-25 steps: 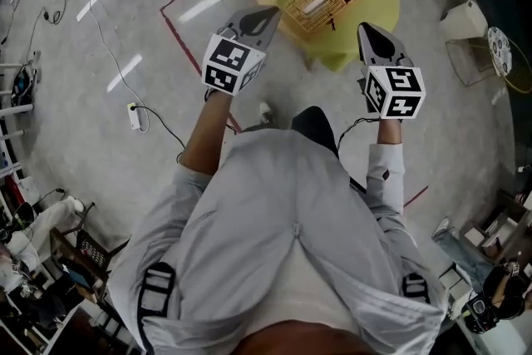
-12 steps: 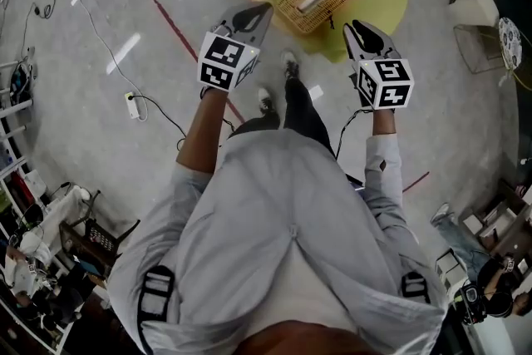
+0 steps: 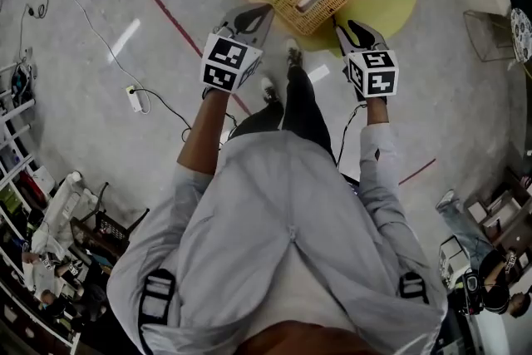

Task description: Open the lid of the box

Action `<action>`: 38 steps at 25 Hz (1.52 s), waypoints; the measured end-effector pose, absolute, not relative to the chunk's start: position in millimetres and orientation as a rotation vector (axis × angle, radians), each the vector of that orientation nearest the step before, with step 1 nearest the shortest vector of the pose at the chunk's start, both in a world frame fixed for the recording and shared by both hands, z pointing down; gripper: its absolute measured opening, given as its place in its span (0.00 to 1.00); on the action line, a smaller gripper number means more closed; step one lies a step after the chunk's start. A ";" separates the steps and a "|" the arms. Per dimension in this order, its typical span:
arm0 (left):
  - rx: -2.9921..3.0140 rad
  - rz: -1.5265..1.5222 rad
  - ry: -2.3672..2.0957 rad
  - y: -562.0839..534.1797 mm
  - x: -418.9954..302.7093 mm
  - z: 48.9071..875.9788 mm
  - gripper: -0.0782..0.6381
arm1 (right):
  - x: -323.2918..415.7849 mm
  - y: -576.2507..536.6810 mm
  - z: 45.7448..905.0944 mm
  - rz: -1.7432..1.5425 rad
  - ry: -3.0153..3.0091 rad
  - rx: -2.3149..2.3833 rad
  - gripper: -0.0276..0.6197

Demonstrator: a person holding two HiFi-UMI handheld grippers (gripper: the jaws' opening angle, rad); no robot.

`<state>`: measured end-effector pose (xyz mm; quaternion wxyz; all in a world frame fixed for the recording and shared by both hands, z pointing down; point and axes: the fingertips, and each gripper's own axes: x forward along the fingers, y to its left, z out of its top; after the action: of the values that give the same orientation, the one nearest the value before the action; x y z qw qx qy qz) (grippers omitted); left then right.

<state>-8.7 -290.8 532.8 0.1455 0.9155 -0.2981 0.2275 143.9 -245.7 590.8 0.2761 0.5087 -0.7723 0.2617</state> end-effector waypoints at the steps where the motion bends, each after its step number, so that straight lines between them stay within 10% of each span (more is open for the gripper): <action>1: 2.632 0.662 -0.849 -291.2 -6.7 537.0 0.15 | 144.8 -246.2 598.5 0.712 -2.064 1.356 0.25; 38: 2.568 0.666 -0.875 -293.6 -21.4 551.8 0.15 | 133.9 -269.1 621.6 0.703 -2.043 1.216 0.09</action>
<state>-21.4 -293.6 551.8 0.1733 0.9054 -0.3085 0.2347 133.9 -269.1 621.6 0.3252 0.4640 -0.7792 0.2680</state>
